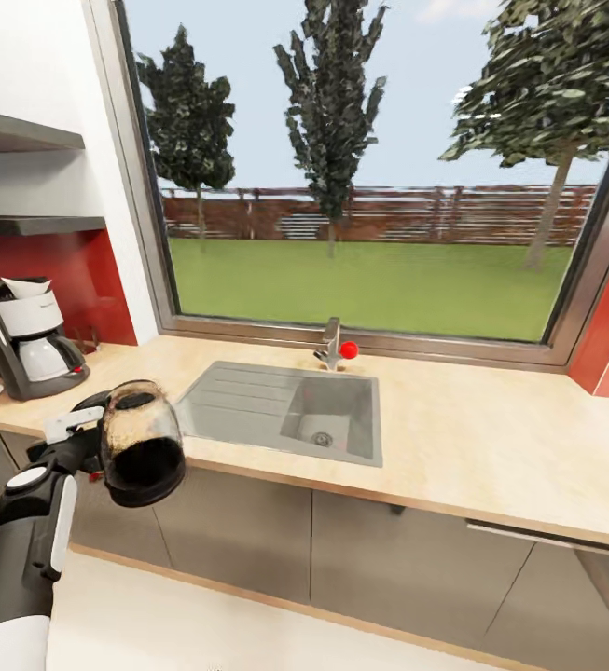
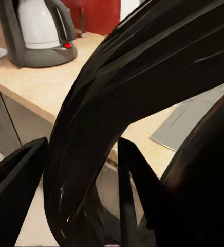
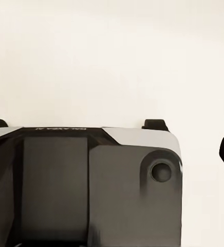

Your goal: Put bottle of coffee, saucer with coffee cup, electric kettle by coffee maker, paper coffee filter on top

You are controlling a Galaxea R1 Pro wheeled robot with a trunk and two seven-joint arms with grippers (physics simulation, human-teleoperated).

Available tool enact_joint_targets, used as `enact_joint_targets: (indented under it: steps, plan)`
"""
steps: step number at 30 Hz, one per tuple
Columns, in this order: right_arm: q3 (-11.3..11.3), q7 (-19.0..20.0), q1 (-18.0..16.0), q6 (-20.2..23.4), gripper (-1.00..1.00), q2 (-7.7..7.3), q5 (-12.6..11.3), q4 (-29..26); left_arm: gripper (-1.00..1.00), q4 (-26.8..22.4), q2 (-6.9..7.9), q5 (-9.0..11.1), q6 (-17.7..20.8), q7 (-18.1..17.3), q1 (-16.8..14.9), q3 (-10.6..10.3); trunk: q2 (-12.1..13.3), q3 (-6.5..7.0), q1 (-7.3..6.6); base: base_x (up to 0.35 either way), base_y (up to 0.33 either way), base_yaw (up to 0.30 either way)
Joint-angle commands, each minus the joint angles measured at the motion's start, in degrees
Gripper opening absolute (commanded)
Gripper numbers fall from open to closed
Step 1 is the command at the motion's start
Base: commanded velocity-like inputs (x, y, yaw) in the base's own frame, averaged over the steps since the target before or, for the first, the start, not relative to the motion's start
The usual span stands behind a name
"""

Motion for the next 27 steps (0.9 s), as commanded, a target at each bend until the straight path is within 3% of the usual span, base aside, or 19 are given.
enact_joint_targets:
  steps: [1, 7, 13, 14, 20, 27]
  plan:
    - [0.5, -0.2, 0.0, 0.2, 1.00, 0.01, -0.5, -0.1, -1.00, -0.1, 0.04, -0.4, 0.2, 0.3, -0.1, 0.3, -0.1, -0.13, 0.04, 0.000, 0.000, 0.261]
    - [0.5, -0.2, 0.0, 0.1, 1.00, 0.01, -0.5, -0.1, -1.00, -0.4, 0.21, -0.3, 0.1, 1.7, 0.0, 1.0, -0.1, -0.13, 0.04, 0.000, 0.000, 0.275]
    - [0.5, -0.2, 0.0, 0.1, 1.00, 0.03, -0.5, -0.1, -1.00, -0.6, 0.27, 0.1, 0.0, 3.2, -0.1, 3.0, -0.1, -0.13, 0.04, 0.000, 0.000, 0.279]
    - [0.5, -0.2, 0.0, 0.1, 1.00, 0.04, -0.5, -0.1, -1.00, -0.6, 0.27, 0.1, 0.0, 7.8, -0.1, 4.1, -0.1, -0.13, 0.04, 0.000, 0.000, 0.279]
    - [0.5, -0.2, 0.0, 0.1, 1.00, 0.05, -0.5, -0.1, -1.00, -0.7, 0.27, -0.3, -0.3, 7.8, -0.2, 4.3, -0.1, -0.13, 0.04, 0.020, 0.000, 0.265]
    - [0.7, -0.2, 0.0, 0.1, 1.00, -0.14, -0.2, 0.0, -1.00, -0.7, 0.13, -0.4, -2.0, 8.0, -0.3, 4.1, -0.1, -0.13, 0.04, 0.287, 0.000, 0.042]
